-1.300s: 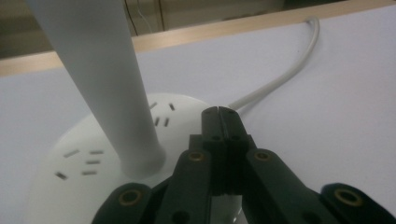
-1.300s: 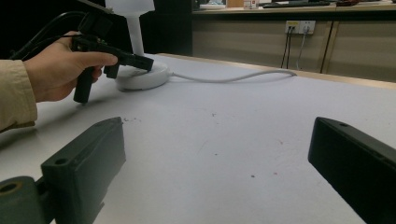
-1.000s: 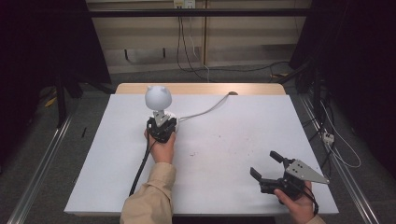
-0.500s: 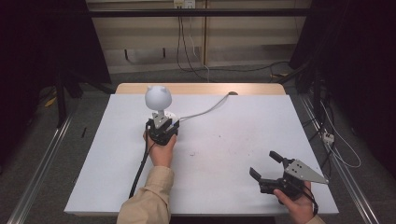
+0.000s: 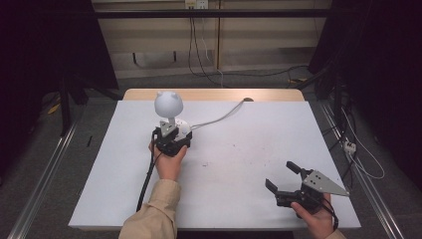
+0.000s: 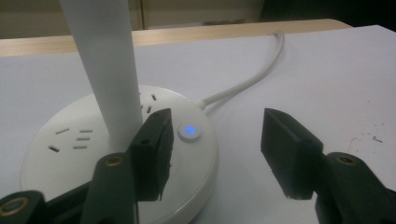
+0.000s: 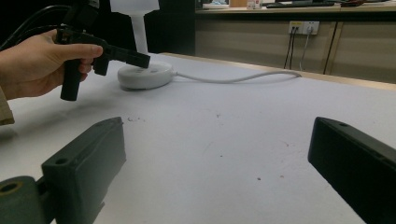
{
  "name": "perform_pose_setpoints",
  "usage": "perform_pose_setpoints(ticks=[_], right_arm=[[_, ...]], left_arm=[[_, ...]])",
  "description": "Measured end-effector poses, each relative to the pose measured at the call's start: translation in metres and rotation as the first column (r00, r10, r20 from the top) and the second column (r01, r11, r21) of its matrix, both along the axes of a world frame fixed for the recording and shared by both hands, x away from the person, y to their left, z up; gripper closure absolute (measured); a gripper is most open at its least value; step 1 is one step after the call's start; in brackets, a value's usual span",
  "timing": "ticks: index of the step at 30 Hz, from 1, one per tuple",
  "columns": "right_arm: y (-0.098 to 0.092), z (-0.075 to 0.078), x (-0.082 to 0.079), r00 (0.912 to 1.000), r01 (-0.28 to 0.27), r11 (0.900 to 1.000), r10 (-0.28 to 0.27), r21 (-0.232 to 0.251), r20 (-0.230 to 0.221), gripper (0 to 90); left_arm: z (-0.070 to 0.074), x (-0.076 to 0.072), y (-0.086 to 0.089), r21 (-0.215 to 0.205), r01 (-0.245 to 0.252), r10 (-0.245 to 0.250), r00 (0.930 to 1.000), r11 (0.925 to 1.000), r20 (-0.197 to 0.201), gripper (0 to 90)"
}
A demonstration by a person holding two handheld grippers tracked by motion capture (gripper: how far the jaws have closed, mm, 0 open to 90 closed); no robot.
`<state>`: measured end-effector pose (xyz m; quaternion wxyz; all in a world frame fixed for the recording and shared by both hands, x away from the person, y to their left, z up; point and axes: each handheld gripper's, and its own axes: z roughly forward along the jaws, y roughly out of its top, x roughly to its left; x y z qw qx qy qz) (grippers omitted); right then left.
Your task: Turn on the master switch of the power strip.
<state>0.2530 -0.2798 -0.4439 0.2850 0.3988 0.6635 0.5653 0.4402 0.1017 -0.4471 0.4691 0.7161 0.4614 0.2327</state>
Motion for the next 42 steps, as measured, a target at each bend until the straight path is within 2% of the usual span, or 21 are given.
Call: perform_pose_setpoints(ticks=[11, 15, 22, 30, 42], right_arm=[[0.000, 0.000, 0.000, 0.9999, -0.007, 1.000, 0.007, -0.004, -0.010, 3.9], [0.000, 0.000, 0.000, 0.9999, -0.008, 1.000, 0.008, -0.006, -0.010, 3.9], [0.000, -0.001, 0.001, 0.9999, -0.010, 1.000, 0.010, -0.007, -0.011, 3.8], [0.001, -0.002, 0.002, 0.9998, -0.013, 1.000, 0.013, -0.009, -0.014, 3.7], [0.000, -0.002, 0.001, 0.9998, -0.010, 1.000, 0.009, -0.009, -0.019, 3.6]], left_arm=[[0.001, -0.004, 0.004, 0.004, 0.013, -0.013, 0.9998, 0.9999, -0.013, 31.4], [0.002, -0.006, 0.005, -0.009, 0.019, -0.019, 0.9997, 0.9998, -0.014, 26.5], [0.003, -0.010, 0.007, -0.007, 0.059, -0.059, 0.9981, 0.9982, -0.020, 17.1], [0.004, -0.013, 0.010, 0.000, 0.078, -0.078, 0.9964, 0.9970, -0.035, 12.6], [0.008, -0.018, 0.012, -0.007, 0.126, -0.126, 0.9916, 0.9920, -0.028, 10.3]])
